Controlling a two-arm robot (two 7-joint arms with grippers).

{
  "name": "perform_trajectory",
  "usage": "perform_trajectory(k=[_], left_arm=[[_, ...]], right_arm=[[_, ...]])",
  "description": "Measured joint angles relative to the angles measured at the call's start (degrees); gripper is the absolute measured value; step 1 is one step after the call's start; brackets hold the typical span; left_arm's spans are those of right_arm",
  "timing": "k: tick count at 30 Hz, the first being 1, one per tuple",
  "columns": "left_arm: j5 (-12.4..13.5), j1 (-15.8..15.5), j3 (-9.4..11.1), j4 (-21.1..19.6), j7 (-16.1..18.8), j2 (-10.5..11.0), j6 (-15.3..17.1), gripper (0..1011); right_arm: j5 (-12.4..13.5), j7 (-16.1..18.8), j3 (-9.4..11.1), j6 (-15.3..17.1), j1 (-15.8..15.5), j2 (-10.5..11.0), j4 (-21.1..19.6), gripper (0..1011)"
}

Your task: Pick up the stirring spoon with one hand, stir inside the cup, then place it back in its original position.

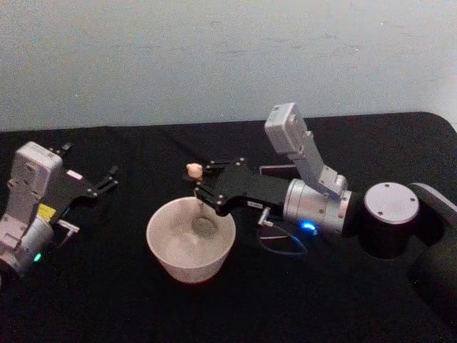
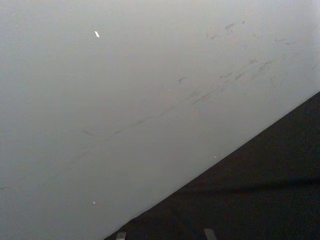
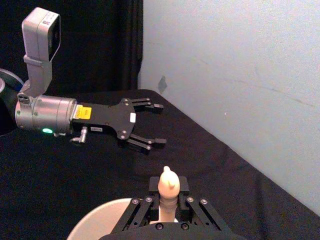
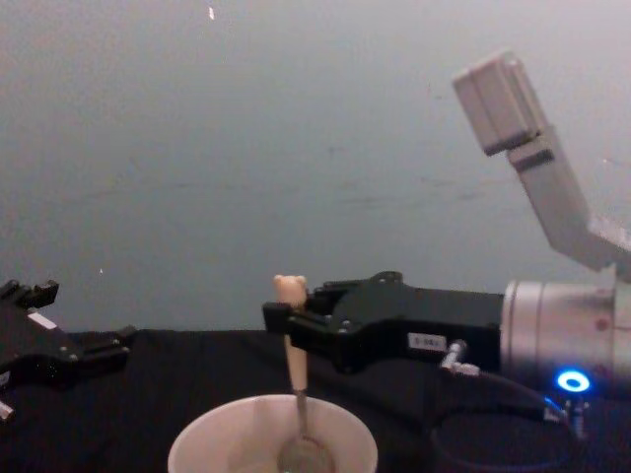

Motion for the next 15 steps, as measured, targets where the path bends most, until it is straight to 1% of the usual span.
perform_trajectory(k=[7, 8, 15], left_arm=[[0.00, 0.00, 0.00, 0.00, 0.00, 0.00, 0.00, 1001], [0.00, 0.00, 0.00, 0.00, 0.00, 0.00, 0.00, 1002], [0.00, 0.00, 0.00, 0.00, 0.00, 0.00, 0.00, 1001]], right_arm=[[0.22, 0.60, 1.22, -0.70, -1.92, 2.29, -2.38, 210], [0.48, 0.96, 1.48, -0.78, -2.51, 2.95, -3.08, 210], [2.38, 2.83, 2.37, -0.93, -4.98, 5.74, -6.92, 210]])
